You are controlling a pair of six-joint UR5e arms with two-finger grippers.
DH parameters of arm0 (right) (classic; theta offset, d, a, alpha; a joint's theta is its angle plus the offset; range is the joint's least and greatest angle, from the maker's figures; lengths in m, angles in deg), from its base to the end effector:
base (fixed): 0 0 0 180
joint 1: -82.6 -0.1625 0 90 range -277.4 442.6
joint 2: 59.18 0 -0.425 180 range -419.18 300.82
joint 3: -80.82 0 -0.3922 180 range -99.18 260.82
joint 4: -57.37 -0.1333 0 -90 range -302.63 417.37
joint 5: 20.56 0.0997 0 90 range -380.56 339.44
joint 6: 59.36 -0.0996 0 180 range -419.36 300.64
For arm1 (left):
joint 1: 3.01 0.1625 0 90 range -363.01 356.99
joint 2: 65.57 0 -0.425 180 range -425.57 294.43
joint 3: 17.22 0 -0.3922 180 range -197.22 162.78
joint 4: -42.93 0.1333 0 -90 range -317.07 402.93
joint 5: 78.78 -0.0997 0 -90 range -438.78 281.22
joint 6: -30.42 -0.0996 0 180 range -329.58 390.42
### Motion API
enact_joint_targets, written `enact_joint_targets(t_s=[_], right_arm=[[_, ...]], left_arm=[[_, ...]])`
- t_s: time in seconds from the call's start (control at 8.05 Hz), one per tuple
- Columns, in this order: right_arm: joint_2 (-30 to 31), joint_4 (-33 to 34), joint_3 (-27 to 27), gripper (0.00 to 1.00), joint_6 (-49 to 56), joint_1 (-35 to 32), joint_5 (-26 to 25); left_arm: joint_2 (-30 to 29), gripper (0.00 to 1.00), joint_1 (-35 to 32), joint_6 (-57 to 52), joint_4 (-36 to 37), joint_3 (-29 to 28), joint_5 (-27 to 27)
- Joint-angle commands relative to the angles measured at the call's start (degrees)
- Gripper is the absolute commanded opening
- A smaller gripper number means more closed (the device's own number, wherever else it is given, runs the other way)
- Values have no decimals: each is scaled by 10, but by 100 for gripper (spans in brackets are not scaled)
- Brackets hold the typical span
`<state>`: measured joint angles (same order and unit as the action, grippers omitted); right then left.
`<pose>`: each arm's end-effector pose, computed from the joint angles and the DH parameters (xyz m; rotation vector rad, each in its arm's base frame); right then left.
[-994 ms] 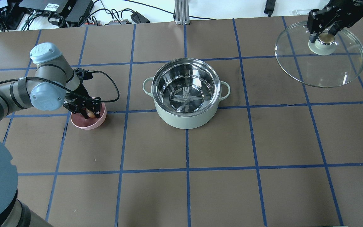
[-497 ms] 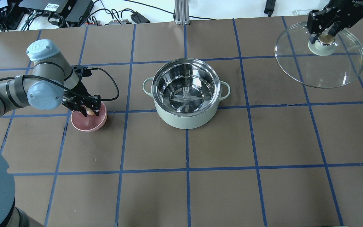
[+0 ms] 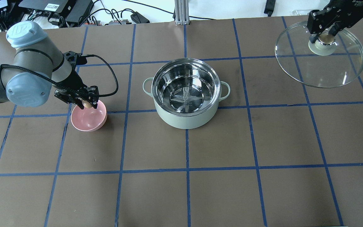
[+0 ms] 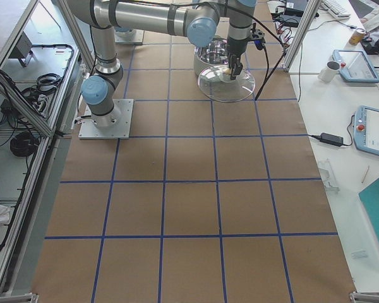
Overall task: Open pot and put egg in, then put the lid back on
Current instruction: 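Carry the egg over the pot with the left gripper and lower it inside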
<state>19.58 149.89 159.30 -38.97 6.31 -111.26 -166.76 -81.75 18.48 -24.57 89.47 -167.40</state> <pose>-0.0090 -0.5943 0.4867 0.1810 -3.1096 0.0672 -0.0317 -0.5356 0.2875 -0.0166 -3.0962 -0.1350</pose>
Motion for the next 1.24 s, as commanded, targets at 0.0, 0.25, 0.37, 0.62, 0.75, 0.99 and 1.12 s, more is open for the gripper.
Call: enact_joint_targets(t_s=[0.0, 0.25, 0.37, 0.62, 0.75, 0.99, 1.12], right_arm=[[0, 4, 0, 10, 0, 0, 3], [0, 5, 0, 10, -1, 1, 9], [0, 6, 0, 10, -1, 2, 9], [0, 6, 0, 10, 0, 2, 10], [0, 7, 0, 10, 0, 2, 10], [0, 8, -1, 10, -1, 2, 10], [0, 8, 0, 10, -2, 2, 10]], left_arm=[[29, 20, -88, 82, -8, -58, 27], [11, 20, -168, 148, -1, -107, 27], [-10, 20, -205, 175, 15, -120, 26], [-89, 20, -263, 220, 78, -154, 19], [-127, 20, -291, 241, 97, -171, 14], [-170, 20, -313, 250, 100, -174, 8], [-186, 20, -314, 252, 106, -173, 8]])
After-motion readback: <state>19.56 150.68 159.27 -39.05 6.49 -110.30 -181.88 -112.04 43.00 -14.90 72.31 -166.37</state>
